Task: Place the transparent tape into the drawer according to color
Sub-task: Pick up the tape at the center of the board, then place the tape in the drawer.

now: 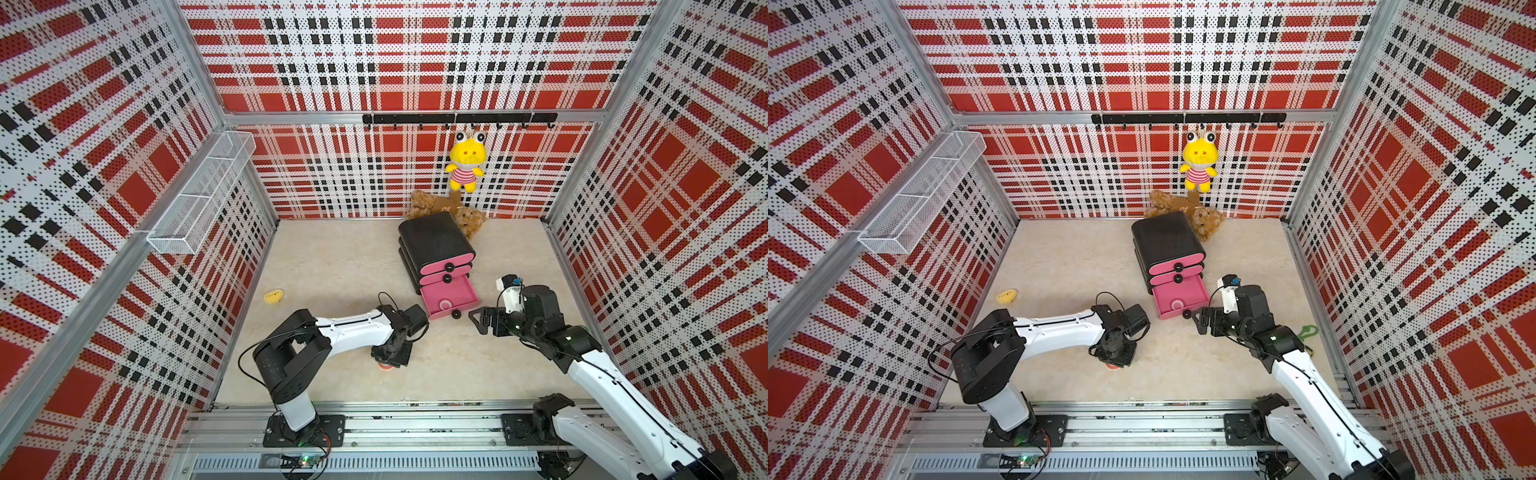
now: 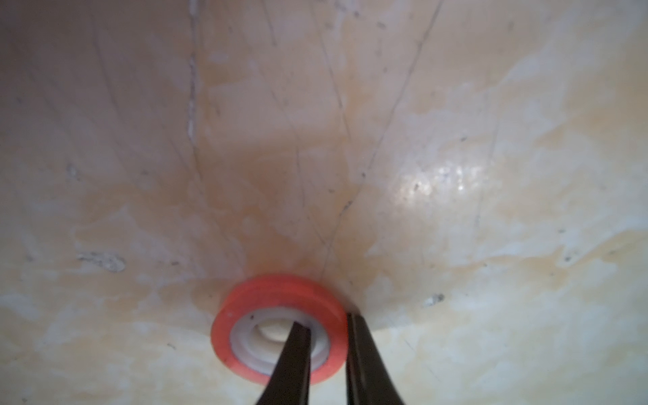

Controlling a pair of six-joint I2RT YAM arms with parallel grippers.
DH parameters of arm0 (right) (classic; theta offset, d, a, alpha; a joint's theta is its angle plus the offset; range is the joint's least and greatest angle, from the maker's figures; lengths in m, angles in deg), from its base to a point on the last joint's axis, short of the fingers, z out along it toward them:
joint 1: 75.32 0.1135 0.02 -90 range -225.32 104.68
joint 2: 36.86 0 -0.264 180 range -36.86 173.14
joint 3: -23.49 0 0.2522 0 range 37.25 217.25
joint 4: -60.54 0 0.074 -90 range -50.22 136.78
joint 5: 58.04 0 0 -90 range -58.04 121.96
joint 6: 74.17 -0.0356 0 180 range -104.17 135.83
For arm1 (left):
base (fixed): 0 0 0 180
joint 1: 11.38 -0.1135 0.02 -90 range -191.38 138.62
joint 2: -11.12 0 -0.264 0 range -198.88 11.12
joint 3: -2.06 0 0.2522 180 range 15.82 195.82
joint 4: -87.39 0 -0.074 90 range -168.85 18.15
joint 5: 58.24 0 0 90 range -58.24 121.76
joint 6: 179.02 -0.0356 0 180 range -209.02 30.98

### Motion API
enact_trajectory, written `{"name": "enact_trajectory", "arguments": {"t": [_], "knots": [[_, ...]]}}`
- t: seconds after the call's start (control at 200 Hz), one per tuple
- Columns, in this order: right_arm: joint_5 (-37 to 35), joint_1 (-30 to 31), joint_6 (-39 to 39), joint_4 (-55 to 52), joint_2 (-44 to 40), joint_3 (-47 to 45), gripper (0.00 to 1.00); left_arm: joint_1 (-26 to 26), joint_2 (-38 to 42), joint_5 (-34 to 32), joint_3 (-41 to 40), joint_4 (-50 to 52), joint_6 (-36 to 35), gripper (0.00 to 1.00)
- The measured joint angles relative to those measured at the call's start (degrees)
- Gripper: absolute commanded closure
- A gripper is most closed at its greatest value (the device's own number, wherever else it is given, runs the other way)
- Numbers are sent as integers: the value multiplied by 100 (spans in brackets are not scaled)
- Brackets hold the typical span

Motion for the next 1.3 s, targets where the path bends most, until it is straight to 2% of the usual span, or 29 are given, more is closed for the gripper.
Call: {"name": "enact_trajectory", "arguments": {"t": [0.251, 0.546, 0.912, 1.298], "knots": [[4, -2, 0, 0, 0, 0, 0, 0, 2, -4, 125, 291, -2, 100], [7, -33, 0, 0, -2, 0, 0, 13, 0, -33, 686, 452, 0, 100], [4, -72, -2, 0, -2, 0, 0, 162, -374, -94, 2039, 470, -2, 100], [2, -140, -2, -2, -11, 0, 0, 155, -1296, -282, 3486, 470, -140, 100]]}}
